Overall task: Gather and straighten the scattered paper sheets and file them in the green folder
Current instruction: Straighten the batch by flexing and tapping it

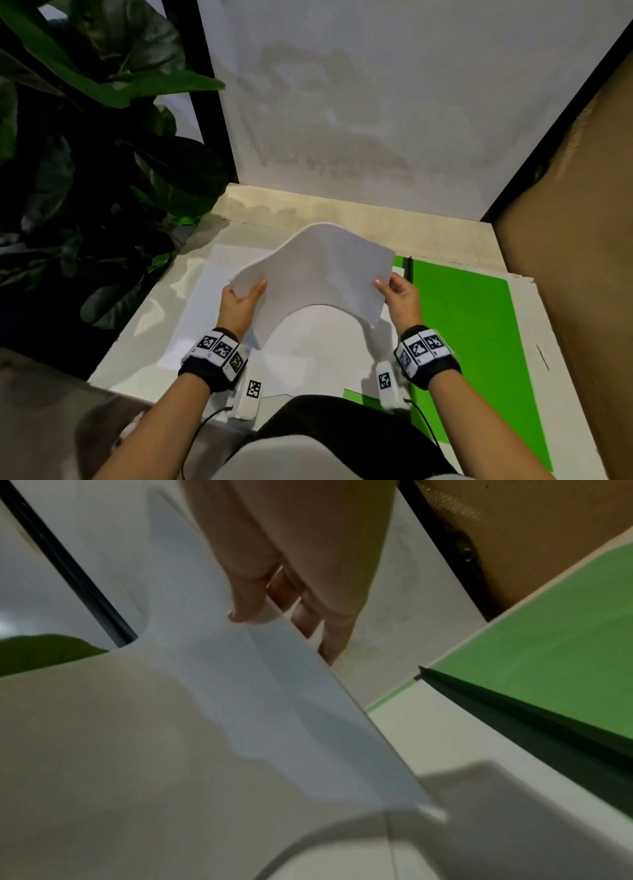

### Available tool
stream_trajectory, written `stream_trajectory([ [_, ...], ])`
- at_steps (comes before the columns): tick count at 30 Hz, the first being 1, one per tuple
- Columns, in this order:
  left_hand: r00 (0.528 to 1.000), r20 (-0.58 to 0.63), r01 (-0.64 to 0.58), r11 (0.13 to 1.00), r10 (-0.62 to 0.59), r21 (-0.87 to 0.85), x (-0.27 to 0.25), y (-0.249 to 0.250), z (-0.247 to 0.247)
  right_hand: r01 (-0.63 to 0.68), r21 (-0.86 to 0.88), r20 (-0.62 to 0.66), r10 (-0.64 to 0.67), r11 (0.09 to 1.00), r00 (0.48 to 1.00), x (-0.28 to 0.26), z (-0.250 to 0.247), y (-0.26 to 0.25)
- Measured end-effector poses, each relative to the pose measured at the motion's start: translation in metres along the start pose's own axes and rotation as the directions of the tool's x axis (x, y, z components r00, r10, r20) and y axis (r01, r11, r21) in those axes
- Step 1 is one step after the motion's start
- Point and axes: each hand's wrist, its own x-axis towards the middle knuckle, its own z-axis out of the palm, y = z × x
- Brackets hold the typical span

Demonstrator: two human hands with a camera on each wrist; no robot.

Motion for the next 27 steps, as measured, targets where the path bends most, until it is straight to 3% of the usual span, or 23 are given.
stream_trajectory([
  [4,0.999,-0.034,-0.028,0.999,0.027,-0.028,0.003,-0.001,-0.006,0.055,0.073,-0.027,-0.054,0.996,0.998,0.002,-0.001,-0.014],
  [8,0.992,0.081,-0.104,0.994,0.100,0.045,-0.002,-0.006,-0.008,-0.075,0.006,-0.033,0.075,0.997,0.997,-0.001,0.003,-0.005],
  [11,0.995,0.025,-0.098,0.995,0.097,0.036,-0.004,0.004,-0.006,-0.121,-0.087,-0.063,0.115,0.989,0.991,0.004,0.004,-0.005],
  [13,0.993,0.025,-0.116,0.993,0.115,0.037,0.004,0.015,-0.011,-0.038,-0.166,-0.067,0.028,0.985,0.997,0.010,0.001,-0.024],
  [15,0.984,0.100,-0.159,0.983,0.149,0.093,0.017,0.030,-0.022,0.111,-0.279,-0.035,-0.125,0.954,0.991,0.018,-0.004,-0.056],
  [19,0.946,0.261,-0.256,0.937,0.193,0.237,0.034,0.058,-0.035,0.363,-0.463,0.099,-0.360,0.809,0.928,0.024,-0.011,-0.130],
  [23,0.911,0.359,-0.327,0.885,0.203,0.330,0.038,0.072,-0.036,0.441,-0.571,0.216,-0.392,0.692,0.894,0.020,-0.009,-0.167],
  [27,0.874,0.442,-0.380,0.850,0.202,0.364,0.034,0.077,-0.040,0.478,-0.603,0.279,-0.392,0.639,0.877,0.014,-0.010,-0.177],
])
